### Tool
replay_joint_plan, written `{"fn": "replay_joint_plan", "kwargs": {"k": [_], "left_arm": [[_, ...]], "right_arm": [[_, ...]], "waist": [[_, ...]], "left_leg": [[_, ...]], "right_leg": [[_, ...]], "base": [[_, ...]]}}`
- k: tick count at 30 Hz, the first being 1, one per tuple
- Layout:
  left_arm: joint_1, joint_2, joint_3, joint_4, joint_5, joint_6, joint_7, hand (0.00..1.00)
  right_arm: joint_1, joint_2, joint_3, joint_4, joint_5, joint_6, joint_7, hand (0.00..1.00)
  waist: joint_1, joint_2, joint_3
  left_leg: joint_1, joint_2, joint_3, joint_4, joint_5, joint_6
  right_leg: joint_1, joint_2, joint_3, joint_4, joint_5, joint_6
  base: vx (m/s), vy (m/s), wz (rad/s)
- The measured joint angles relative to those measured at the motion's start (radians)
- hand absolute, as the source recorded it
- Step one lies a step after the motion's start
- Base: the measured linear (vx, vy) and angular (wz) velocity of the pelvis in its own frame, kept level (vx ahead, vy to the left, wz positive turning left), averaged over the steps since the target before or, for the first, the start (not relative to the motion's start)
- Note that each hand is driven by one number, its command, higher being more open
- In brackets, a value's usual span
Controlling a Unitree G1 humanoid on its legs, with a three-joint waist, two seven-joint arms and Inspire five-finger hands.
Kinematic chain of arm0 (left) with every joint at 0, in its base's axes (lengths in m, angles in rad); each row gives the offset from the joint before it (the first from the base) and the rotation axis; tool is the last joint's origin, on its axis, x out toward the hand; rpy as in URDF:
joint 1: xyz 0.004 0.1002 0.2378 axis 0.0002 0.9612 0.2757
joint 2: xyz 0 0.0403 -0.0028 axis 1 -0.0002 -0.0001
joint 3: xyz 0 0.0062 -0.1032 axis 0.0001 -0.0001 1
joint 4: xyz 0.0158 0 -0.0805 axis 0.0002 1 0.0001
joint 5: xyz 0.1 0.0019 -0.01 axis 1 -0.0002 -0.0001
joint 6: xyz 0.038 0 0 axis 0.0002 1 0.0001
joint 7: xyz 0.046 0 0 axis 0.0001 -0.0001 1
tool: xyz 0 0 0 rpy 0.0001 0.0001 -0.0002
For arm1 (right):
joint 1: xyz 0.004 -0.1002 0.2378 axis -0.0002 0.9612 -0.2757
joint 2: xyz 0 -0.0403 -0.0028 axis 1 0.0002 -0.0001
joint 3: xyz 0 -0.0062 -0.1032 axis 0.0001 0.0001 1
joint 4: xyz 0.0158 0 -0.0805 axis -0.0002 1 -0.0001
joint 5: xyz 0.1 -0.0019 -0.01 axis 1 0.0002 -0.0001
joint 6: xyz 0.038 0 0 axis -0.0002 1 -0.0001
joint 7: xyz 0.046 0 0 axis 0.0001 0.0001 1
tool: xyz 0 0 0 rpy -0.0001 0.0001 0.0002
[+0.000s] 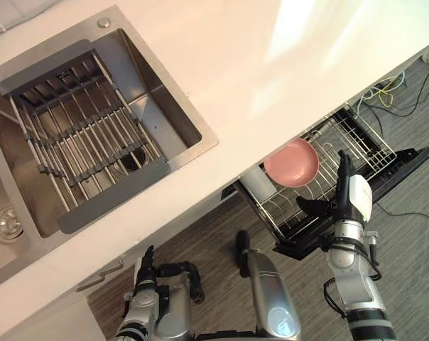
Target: Walk over to the sink, pick up the cup, carry it to the dishwasher, place the cup inside the dishwasher, then close the dishwasher door
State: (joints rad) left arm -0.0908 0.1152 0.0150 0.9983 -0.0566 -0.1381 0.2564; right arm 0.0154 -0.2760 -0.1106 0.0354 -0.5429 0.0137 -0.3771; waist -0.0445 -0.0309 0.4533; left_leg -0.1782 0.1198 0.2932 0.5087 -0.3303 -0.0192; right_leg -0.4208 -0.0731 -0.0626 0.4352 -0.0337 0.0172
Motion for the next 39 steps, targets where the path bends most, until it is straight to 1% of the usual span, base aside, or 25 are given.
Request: {"fn": "replay_joint_plan", "kwargs": {"k": [2, 4, 5, 7, 9, 11, 12, 14, 17, 20, 21, 23, 24, 25, 28, 29, 31, 32, 33, 35, 36, 38, 39], "left_arm": [[0.002, 0.002, -0.001, 0.005, 0.015, 0.002, -0.004, 1.00], [0.013, 0.002, 0.000, 0.021, 0.023, 0.002, -0.008, 1.00], [0.026, 0.002, 0.000, 0.021, 0.031, 0.003, -0.014, 1.00], [0.038, 0.000, 0.000, 0.023, 0.047, 0.009, -0.018, 1.00], [0.056, -0.007, 0.000, 0.022, 0.059, 0.012, -0.020, 1.00], [0.077, -0.015, 0.008, 0.029, 0.059, 0.030, -0.023, 1.00], [0.081, -0.017, 0.014, 0.031, 0.059, 0.034, -0.022, 1.00], [0.099, -0.021, 0.022, 0.032, 0.061, 0.045, -0.029, 1.00], [0.110, -0.021, 0.027, 0.031, 0.070, 0.060, -0.051, 1.00], [0.121, -0.028, 0.049, 0.033, 0.080, 0.076, -0.070, 1.00], [0.134, -0.032, 0.056, 0.033, 0.082, 0.079, -0.074, 1.00], [0.162, -0.048, 0.077, 0.032, 0.090, 0.079, -0.076, 1.00], [0.169, -0.055, 0.084, 0.031, 0.090, 0.079, -0.077, 1.00], [0.180, -0.071, 0.099, 0.029, 0.090, 0.078, -0.074, 1.00], [0.199, -0.094, 0.119, 0.022, 0.090, 0.069, -0.067, 1.00], [0.204, -0.099, 0.120, 0.022, 0.090, 0.065, -0.065, 1.00], [0.208, -0.107, 0.121, 0.021, 0.090, 0.062, -0.064, 1.00], [0.208, -0.109, 0.130, 0.020, 0.090, 0.059, -0.064, 1.00], [0.208, -0.111, 0.134, 0.020, 0.090, 0.058, -0.064, 1.00], [0.206, -0.115, 0.137, 0.016, 0.090, 0.058, -0.061, 1.00], [0.206, -0.115, 0.137, 0.016, 0.089, 0.058, -0.060, 1.00], [0.206, -0.117, 0.138, 0.016, 0.086, 0.058, -0.060, 1.00], [0.206, -0.117, 0.141, 0.016, 0.086, 0.058, -0.060, 1.00]], "right_arm": [[0.028, 0.001, -0.018, -0.055, 0.000, -0.011, 0.000, 1.00], [0.061, 0.018, -0.045, -0.108, -0.001, -0.030, 0.001, 1.00], [0.086, 0.040, -0.066, -0.144, 0.000, -0.037, 0.001, 1.00], [0.128, 0.076, -0.103, -0.197, 0.001, -0.052, 0.000, 1.00], [0.171, 0.107, -0.130, -0.246, 0.009, -0.064, -0.002, 1.00], [0.226, 0.154, -0.159, -0.294, 0.015, -0.085, -0.003, 1.00], [0.234, 0.166, -0.168, -0.300, 0.031, -0.095, -0.005, 1.00], [0.268, 0.217, -0.202, -0.304, 0.090, -0.108, -0.008, 1.00], [0.288, 0.271, -0.225, -0.303, 0.170, -0.118, -0.011, 1.00], [0.308, 0.304, -0.238, -0.263, 0.348, -0.150, -0.008, 1.00], [0.313, 0.315, -0.240, -0.229, 0.420, -0.158, 0.001, 1.00], [0.321, 0.333, -0.241, -0.152, 0.561, -0.165, 0.023, 1.00], [0.333, 0.335, -0.239, -0.135, 0.591, -0.167, 0.029, 1.00], [0.352, 0.342, -0.238, -0.107, 0.634, -0.168, 0.039, 1.00], [0.383, 0.353, -0.236, -0.028, 0.738, -0.172, 0.066, 1.00], [0.388, 0.355, -0.235, -0.001, 0.770, -0.172, 0.074, 1.00], [0.388, 0.355, -0.232, 0.054, 0.838, -0.172, 0.090, 1.00], [0.388, 0.355, -0.230, 0.082, 0.883, -0.174, 0.104, 1.00], [0.389, 0.355, -0.228, 0.094, 0.899, -0.175, 0.109, 1.00], [0.388, 0.355, -0.224, 0.140, 0.926, -0.177, 0.132, 1.00], [0.386, 0.354, -0.222, 0.151, 0.939, -0.178, 0.139, 1.00], [0.384, 0.353, -0.203, 0.175, 0.956, -0.181, 0.147, 1.00], [0.380, 0.351, -0.186, 0.195, 0.970, -0.184, 0.162, 1.00]], "waist": [[-0.006, -0.008, -0.011], [-0.017, -0.021, -0.029], [-0.026, -0.025, -0.052], [-0.033, -0.031, -0.078], [-0.043, -0.031, -0.108], [-0.060, -0.028, -0.142], [-0.062, -0.027, -0.148], [-0.071, -0.025, -0.175], [-0.077, -0.024, -0.193], [-0.078, -0.013, -0.213], [-0.078, -0.007, -0.233], [-0.073, 0.015, -0.273], [-0.069, 0.023, -0.285], [-0.059, 0.040, -0.308], [-0.050, 0.069, -0.331], [-0.050, 0.069, -0.334], [-0.046, 0.079, -0.342], [-0.041, 0.079, -0.342], [-0.038, 0.079, -0.342], [-0.023, 0.082, -0.344], [-0.022, 0.086, -0.346], [-0.020, 0.083, -0.346], [-0.017, 0.088, -0.351]], "left_leg": [[0.024, 0.000, 0.010, -0.028, 0.005, -0.001], [0.053, -0.001, 0.022, -0.069, 0.016, -0.002], [0.061, -0.003, 0.025, -0.091, 0.026, -0.005], [0.089, -0.007, 0.032, -0.129, 0.040, -0.008], [0.116, -0.017, 0.040, -0.165, 0.051, -0.006], [0.156, -0.026, 0.046, -0.220, 0.067, -0.003], [0.166, -0.029, 0.047, -0.233, 0.070, -0.002], [0.195, -0.037, 0.047, -0.272, 0.082, 0.001], [0.211, -0.044, 0.048, -0.295, 0.090, 0.001], [0.230, -0.047, 0.051, -0.299, 0.092, 0.001], [0.237, -0.045, 0.053, -0.305, 0.094, -0.003], [0.260, -0.037, 0.067, -0.326, 0.100, -0.011], [0.263, -0.036, 0.071, -0.330, 0.101, -0.013], [0.268, -0.031, 0.078, -0.335, 0.104, -0.018], [0.297, -0.021, 0.078, -0.357, 0.109, -0.028], [0.299, -0.017, 0.077, -0.363, 0.108, -0.030], [0.302, -0.009, 0.079, -0.366, 0.105, -0.035], [0.303, -0.003, 0.081, -0.366, 0.104, -0.037], [0.304, 0.000, 0.082, -0.366, 0.104, -0.038], [0.308, 0.010, 0.088, -0.369, 0.109, -0.049], [0.309, 0.012, 0.087, -0.369, 0.110, -0.051], [0.311, 0.017, 0.086, -0.372, 0.114, -0.058], [0.315, 0.019, 0.086, -0.377, 0.117, -0.062]], "right_leg": [[0.022, 0.007, 0.006, -0.034, 0.012, 0.003], [0.054, 0.021, 0.014, -0.082, 0.032, 0.006], [0.066, 0.023, 0.016, -0.114, 0.046, 0.008], [0.093, 0.031, 0.026, -0.159, 0.060, 0.013], [0.117, 0.031, 0.031, -0.197, 0.071, 0.018], [0.158, 0.036, 0.036, -0.255, 0.090, 0.025], [0.169, 0.037, 0.037, -0.273, 0.096, 0.027], [0.213, 0.036, 0.040, -0.340, 0.123, 0.032], [0.242, 0.034, 0.041, -0.389, 0.145, 0.034], [0.273, 0.036, 0.042, -0.419, 0.156, 0.035], [0.281, 0.038, 0.042, -0.427, 0.158, 0.034], [0.299, 0.046, 0.047, -0.449, 0.164, 0.026], [0.303, 0.046, 0.049, -0.457, 0.165, 0.022], [0.309, 0.050, 0.052, -0.470, 0.166, 0.015], [0.344, 0.060, 0.048, -0.499, 0.168, 0.012], [0.350, 0.064, 0.043, -0.508, 0.169, 0.009], [0.357, 0.072, 0.035, -0.515, 0.173, 0.003], [0.358, 0.077, 0.034, -0.515, 0.175, -0.001], [0.358, 0.080, 0.034, -0.516, 0.176, -0.002], [0.361, 0.090, 0.035, -0.520, 0.179, -0.008], [0.362, 0.092, 0.035, -0.520, 0.180, -0.009], [0.363, 0.097, 0.034, -0.520, 0.181, -0.008], [0.365, 0.101, 0.034, -0.520, 0.182, -0.009]], "base": [[0.07, 0.022, -0.16], [0.10, 0.039, -0.16], [0.10, 0.050, -0.11], [0.11, 0.055, -0.17], [0.11, 0.067, -0.16], [0.12, 0.052, -0.10], [0.10, 0.064, -0.06], [0.08, 0.059, 0.01], [0.02, 0.015, 0.01], [0.00, 0.000, 0.00], [-0.02, -0.043, -0.05], [-0.02, -0.060, -0.13], [-0.02, -0.047, -0.17], [-0.01, -0.039, -0.10], [-0.02, -0.062, 0.01], [-0.05, -0.089, 0.06], [-0.04, -0.081, 0.01], [-0.02, -0.062, -0.04], [-0.01, -0.061, -0.06], [0.01, -0.051, -0.05], [0.02, -0.037, 0.01], [0.00, 0.000, 0.00], [0.00, 0.000, 0.00]]}}
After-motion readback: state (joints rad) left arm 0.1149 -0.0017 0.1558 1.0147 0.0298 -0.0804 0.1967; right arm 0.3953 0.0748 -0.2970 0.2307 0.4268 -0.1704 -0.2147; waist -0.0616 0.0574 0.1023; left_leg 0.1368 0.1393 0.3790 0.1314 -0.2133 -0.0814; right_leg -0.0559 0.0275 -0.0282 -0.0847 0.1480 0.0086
